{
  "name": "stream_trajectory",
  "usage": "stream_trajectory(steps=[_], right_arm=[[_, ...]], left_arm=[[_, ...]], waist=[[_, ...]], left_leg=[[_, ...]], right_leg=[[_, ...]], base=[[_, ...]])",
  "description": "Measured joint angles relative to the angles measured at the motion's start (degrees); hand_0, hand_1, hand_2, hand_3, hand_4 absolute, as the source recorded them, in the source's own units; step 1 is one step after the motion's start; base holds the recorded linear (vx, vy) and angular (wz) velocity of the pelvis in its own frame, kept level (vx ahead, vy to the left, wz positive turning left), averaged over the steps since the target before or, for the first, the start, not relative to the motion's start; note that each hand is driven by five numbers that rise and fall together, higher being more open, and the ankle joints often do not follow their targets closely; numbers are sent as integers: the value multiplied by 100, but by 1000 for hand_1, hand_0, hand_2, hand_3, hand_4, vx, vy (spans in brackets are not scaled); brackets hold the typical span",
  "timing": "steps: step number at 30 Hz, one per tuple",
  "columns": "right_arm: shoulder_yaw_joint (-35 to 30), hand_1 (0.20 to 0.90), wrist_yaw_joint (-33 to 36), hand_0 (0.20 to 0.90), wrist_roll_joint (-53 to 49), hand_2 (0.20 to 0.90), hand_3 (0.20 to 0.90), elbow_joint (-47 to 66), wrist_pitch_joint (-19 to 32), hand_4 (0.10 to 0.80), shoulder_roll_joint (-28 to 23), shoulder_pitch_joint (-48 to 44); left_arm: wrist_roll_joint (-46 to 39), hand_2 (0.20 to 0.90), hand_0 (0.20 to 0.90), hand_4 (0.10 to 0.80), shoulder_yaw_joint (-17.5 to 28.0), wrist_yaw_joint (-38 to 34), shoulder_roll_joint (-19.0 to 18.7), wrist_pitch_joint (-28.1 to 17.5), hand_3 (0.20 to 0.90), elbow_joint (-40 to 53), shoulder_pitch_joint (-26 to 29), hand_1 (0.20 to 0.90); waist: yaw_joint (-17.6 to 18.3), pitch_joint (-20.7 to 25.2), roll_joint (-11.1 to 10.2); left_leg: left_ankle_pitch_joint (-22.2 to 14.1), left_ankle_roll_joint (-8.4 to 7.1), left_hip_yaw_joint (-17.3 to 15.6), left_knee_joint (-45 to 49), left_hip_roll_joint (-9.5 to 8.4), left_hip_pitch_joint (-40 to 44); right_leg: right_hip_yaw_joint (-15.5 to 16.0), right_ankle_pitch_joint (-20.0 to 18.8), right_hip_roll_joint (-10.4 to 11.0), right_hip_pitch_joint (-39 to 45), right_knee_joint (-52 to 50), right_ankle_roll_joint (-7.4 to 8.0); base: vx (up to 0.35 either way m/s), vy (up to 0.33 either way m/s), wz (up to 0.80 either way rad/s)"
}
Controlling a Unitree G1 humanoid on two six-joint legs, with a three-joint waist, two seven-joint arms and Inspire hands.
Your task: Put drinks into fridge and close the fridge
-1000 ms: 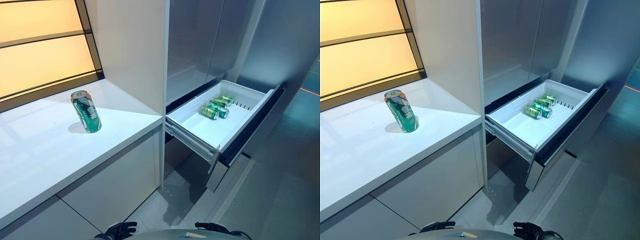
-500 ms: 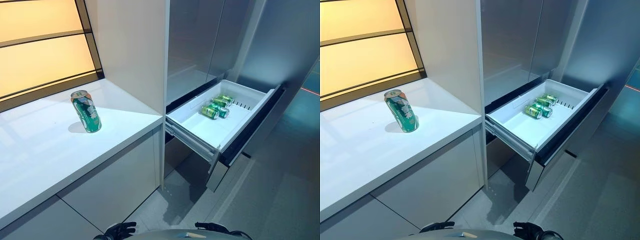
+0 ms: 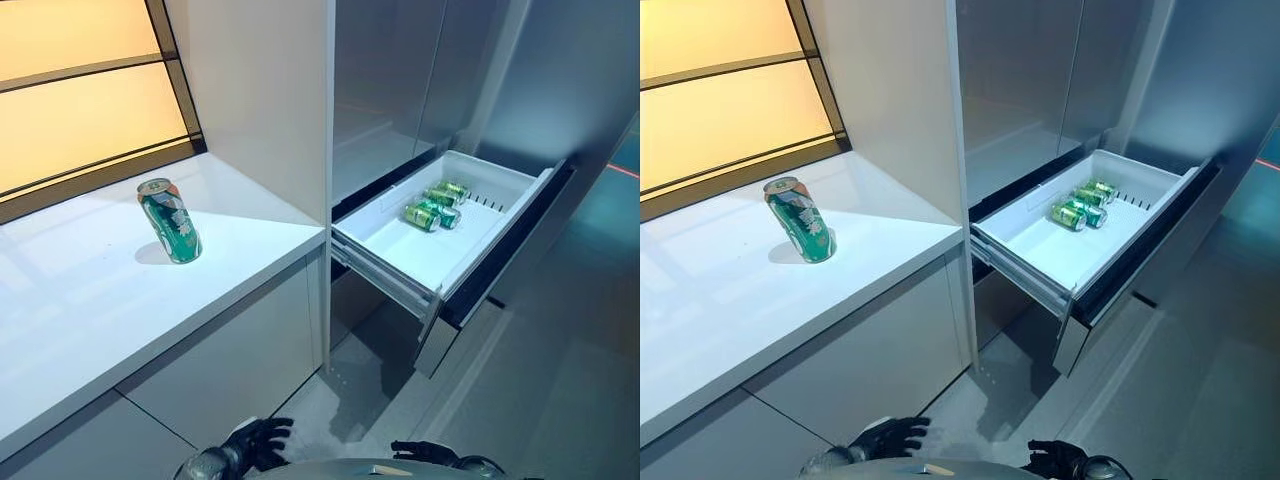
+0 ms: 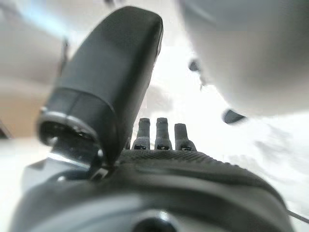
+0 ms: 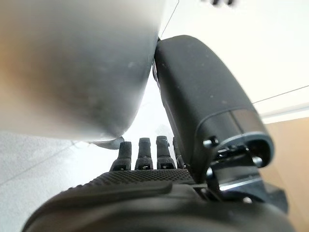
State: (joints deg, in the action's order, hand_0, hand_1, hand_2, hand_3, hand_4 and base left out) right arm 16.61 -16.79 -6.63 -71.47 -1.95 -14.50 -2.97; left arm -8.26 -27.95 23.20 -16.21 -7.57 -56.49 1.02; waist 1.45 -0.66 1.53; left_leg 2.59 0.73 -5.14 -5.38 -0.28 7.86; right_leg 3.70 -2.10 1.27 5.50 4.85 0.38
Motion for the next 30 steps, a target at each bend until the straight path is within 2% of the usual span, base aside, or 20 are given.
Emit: stream_trajectory(steps=[2, 6, 7, 10, 13, 14, 19, 21, 24, 25, 27, 30], right_arm=[[-2, 900, -23, 900, 3, 900, 900, 130, -69, 800, -66, 2], [0, 900, -16, 900, 103, 900, 900, 250, -131, 800, -88, 5], [9, 900, -10, 900, 109, 900, 900, 266, -138, 800, -83, 3], [48, 900, 35, 900, 109, 900, 900, 337, -163, 800, -80, 2], [70, 900, 76, 900, 102, 900, 900, 379, -149, 800, -81, 0], [70, 900, 108, 900, 98, 900, 900, 380, -148, 800, -80, 2], [152, 900, 148, 900, 91, 900, 900, 369, -131, 800, -77, 1], [236, 900, 161, 900, 79, 900, 900, 368, -110, 800, -69, -4], [245, 900, 185, 900, -42, 900, 900, 368, -98, 800, -73, -4], [256, 900, 195, 900, -73, 900, 900, 366, -90, 800, -76, -4], [309, 900, 218, 900, -128, 900, 900, 367, -80, 800, -94, -2], [350, 900, 246, 900, -127, 900, 900, 367, -61, 800, -100, -13]], left_arm=[[-450, 900, 900, 800, -312, 740, -148, 704, 900, 1149, 168, 900], [-1714, 900, 900, 800, -336, 1618, -142, 2040, 900, 2663, 585, 900], [-1874, 900, 900, 800, -333, 1700, -120, 2209, 900, 2812, 656, 900], [-2717, 900, 900, 800, -325, 1852, -158, 3345, 900, 4200, 936, 900], [-3749, 900, 900, 800, -332, 1808, -132, 3859, 900, 5227, 1156, 900], [-4190, 900, 900, 800, -343, 1777, -102, 3907, 900, 5443, 1275, 900], [-5614, 900, 900, 800, -317, 1265, 38, 3735, 900, 6019, 1949, 900], [-5987, 900, 900, 800, -300, 1035, 17, 3452, 900, 6297, 2345, 900], [-6478, 900, 900, 800, -64, 603, 55, 2439, 900, 6761, 2944, 900], [-6493, 900, 900, 800, -8, 501, 38, 2201, 900, 6824, 3051, 900], [-6512, 900, 900, 800, 237, 136, 69, 1417, 900, 6928, 3377, 900], [-6395, 900, 900, 800, 812, -595, 46, 275, 900, 6929, 3677, 900]], waist=[[62, -55, 84], [73, -81, 115], [83, -81, 116], [168, -132, 97], [211, -139, 88], [227, -140, 88], [317, -153, 70], [367, -155, 65], [515, -152, 71], [534, -152, 71], [566, -142, 81], [597, -119, 105]], left_leg=[[8, -14, -13, 0, 0, -14], [15, -27, -25, 2, 7, -12], [15, -28, -29, 8, 7, -11], [13, -27, -34, 0, 5, -15], [5, -26, -43, 0, 3, -4], [5, -26, -45, 0, 3, 2], [-7, -24, -71, 1, 6, 70], [-13, -24, -102, -1, 7, 81], [-21, -22, -149, 0, 6, 90], [-23, -22, -159, 1, 6, 93], [-30, -23, -175, 0, 7, 96], [-31, -25, -177, 1, 11, 109]], right_leg=[[-8, -12, -3, -14, 6, 14], [-20, -31, -15, 5, 26, -14], [-24, -31, -16, 4, 28, -14], [-31, -31, -15, 2, 33, -13], [-56, -24, -14, 8, 33, -2], [-62, -12, -15, 10, 34, 16], [-108, -13, -19, 62, 35, 22], [-136, -18, -20, 67, 35, 28], [-162, -20, -18, 62, 35, 30], [-166, -20, -18, 63, 35, 30], [-182, -21, -20, 63, 35, 30], [-181, -22, -25, 73, 35, 29]], base=[[-12, 14, -4], [0, 0, 0], [0, 0, 0], [0, 0, 0], [20, -5, -2], [37, -7, -3], [36, -12, -3], [21, -8, -7], [23, -6, -6], [18, 0, -6], [23, 1, -4], [0, 0, 0]])
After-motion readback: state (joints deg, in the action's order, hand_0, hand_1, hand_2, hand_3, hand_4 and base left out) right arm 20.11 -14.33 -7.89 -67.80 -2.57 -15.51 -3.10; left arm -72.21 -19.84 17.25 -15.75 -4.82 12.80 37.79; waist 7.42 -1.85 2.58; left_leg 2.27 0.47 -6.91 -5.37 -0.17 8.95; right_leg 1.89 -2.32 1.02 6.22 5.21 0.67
